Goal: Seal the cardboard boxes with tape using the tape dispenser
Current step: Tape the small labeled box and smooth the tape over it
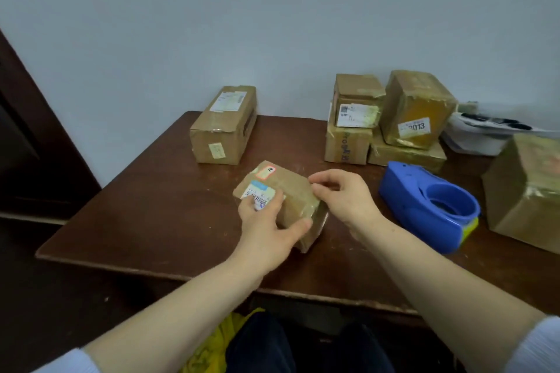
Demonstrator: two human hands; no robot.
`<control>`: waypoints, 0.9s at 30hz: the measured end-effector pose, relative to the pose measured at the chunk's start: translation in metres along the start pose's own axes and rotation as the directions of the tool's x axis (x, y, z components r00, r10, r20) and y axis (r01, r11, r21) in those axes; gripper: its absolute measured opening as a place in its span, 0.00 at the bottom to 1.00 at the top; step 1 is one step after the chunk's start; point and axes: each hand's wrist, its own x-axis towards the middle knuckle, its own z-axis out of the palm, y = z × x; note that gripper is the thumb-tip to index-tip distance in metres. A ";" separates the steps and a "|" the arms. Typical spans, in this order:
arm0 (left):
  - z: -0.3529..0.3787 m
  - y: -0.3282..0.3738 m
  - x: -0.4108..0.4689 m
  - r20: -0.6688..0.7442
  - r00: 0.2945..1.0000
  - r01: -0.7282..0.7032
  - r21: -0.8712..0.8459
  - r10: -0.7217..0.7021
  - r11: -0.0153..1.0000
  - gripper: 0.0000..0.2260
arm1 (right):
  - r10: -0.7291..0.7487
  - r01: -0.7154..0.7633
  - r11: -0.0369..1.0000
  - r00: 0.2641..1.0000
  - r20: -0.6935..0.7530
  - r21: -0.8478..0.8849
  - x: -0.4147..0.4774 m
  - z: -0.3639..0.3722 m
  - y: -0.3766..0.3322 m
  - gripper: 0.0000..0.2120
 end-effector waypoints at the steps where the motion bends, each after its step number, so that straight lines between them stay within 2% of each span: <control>1: 0.003 -0.002 -0.003 0.017 1.000 0.010 0.008 -0.010 1.000 0.33 | 0.004 -0.003 1.000 1.000 0.030 -0.023 -0.002 -0.004 0.004 0.10; 3: -0.001 0.000 -0.002 -0.032 0.999 -0.006 0.064 0.008 0.998 0.33 | -0.015 0.024 0.994 0.997 0.081 -0.110 -0.005 -0.012 0.010 0.12; 6: -0.024 0.001 0.016 -0.123 0.979 -0.107 0.364 0.162 0.925 0.29 | -0.082 0.114 0.970 0.985 0.153 -0.217 -0.012 -0.021 0.012 0.19; 9: -0.042 0.000 0.039 -0.002 0.979 -0.166 0.564 0.203 0.809 0.32 | -0.094 0.192 0.935 0.945 0.312 -0.297 -0.023 -0.020 0.010 0.28; 11: -0.045 0.000 0.048 0.127 0.982 -0.188 0.539 0.142 0.821 0.32 | -0.111 0.286 0.854 0.916 0.385 -0.435 -0.024 -0.019 0.013 0.30; 13: -0.043 -0.005 0.047 0.202 0.972 -0.201 0.466 0.117 0.862 0.32 | -0.120 0.329 0.808 0.904 0.410 -0.488 -0.020 -0.024 0.016 0.27; 19: -0.032 -0.020 0.035 0.194 0.954 -0.300 0.589 0.229 0.750 0.37 | -0.100 0.326 0.811 0.895 0.435 -0.486 -0.018 -0.044 0.019 0.23; 21: -0.033 -0.017 0.036 0.208 0.925 -0.376 0.628 0.318 0.681 0.37 | -0.126 0.305 0.805 0.926 0.355 -0.510 -0.020 -0.053 0.016 0.21; 24: -0.036 -0.013 0.037 0.292 0.864 -0.497 0.630 0.411 0.597 0.35 | -0.178 0.194 0.802 0.980 0.084 -0.565 -0.023 -0.076 0.014 0.21; 27: -0.032 -0.011 0.037 0.351 0.851 -0.524 0.628 0.391 0.576 0.32 | 0.000 -0.093 0.738 0.990 -0.138 -0.669 -0.024 -0.101 0.023 0.29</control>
